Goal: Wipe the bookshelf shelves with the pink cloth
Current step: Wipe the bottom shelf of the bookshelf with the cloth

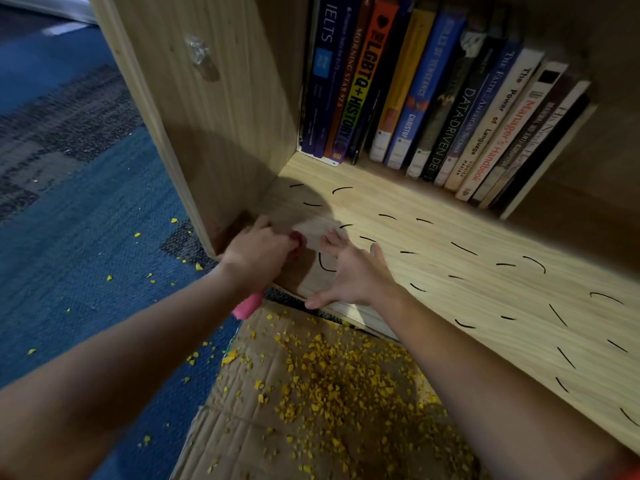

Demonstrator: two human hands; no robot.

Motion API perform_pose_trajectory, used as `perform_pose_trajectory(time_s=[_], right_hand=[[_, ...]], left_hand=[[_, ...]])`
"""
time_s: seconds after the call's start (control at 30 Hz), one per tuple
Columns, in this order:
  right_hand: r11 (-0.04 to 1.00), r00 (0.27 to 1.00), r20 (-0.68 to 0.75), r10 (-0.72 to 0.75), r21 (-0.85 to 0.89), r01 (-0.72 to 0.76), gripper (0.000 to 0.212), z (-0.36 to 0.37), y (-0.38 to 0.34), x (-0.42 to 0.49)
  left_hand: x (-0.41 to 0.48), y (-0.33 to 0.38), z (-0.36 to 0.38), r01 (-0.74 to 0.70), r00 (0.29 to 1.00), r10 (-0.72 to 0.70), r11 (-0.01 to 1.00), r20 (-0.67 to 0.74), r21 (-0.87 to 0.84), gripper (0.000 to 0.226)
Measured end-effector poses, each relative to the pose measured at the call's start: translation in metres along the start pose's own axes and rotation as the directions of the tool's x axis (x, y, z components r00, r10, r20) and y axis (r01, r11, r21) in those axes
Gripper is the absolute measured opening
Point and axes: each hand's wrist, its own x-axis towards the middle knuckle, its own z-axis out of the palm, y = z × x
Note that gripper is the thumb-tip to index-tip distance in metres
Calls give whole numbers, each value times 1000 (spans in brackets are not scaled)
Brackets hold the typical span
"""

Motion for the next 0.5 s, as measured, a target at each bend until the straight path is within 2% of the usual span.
perform_pose_trajectory(time_s=[0.07,0.23,0.3,0.43,0.5], right_hand=[[1000,1000,-3,3,4,-3,118,0,0,0],[1000,1000,-1,0,-22,-1,117,-1,-2,-1],[999,1000,5,5,-33,-4,118,-2,-3,-2],[1000,1000,3,5,-21,-5,117,-1,-2,-1],[1000,1000,7,2,-13,-2,117,0,-1,0]], left_hand=[[-8,-8,-1,14,999,-14,1000,33,8,48],[31,6,-19,233,972,-231,963,32,-137,31],[33,16,-19,211,977,-212,969,6,-126,28],[0,8,-6,50,998,-51,998,22,25,38],[-5,-5,-5,87,996,-88,994,22,59,40]])
